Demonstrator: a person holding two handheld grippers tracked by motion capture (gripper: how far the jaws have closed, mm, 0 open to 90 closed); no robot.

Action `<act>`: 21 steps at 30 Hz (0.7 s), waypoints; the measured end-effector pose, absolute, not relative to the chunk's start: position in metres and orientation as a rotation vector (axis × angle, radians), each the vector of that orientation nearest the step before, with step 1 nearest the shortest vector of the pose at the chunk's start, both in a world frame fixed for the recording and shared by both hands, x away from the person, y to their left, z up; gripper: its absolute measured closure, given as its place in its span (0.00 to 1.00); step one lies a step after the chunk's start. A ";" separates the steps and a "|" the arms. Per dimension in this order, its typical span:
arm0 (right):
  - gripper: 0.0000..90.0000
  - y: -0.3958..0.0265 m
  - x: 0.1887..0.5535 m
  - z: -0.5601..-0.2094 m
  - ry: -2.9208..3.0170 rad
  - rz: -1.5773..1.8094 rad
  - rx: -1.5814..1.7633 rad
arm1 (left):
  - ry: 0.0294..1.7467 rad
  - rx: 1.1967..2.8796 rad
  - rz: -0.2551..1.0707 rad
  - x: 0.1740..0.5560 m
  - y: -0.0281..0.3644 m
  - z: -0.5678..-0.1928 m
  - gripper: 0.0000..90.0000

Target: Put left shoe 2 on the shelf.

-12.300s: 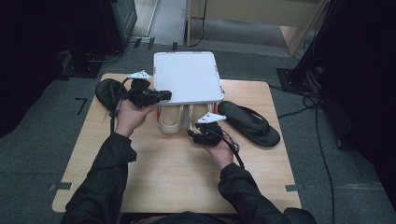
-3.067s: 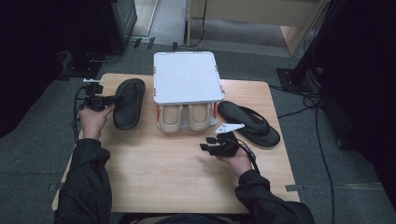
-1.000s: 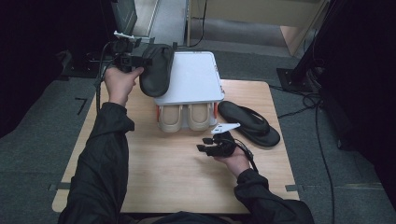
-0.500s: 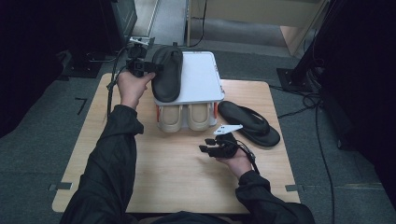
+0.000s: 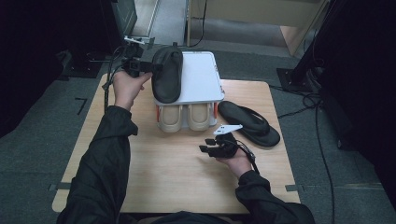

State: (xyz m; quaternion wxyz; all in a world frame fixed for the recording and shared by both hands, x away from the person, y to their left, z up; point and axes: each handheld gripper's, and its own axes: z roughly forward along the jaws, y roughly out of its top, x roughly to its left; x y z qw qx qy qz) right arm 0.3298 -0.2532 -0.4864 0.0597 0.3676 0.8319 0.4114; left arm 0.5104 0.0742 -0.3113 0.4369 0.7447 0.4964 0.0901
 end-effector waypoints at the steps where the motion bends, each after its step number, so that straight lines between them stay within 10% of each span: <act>1: 0.62 -0.253 0.330 -0.487 2.516 1.248 1.114 | 1.232 1.847 0.226 0.509 0.077 -0.310 0.61; 21: 0.62 -0.254 0.330 -0.486 2.510 1.251 1.110 | 1.286 1.833 0.264 0.516 0.101 -0.336 0.71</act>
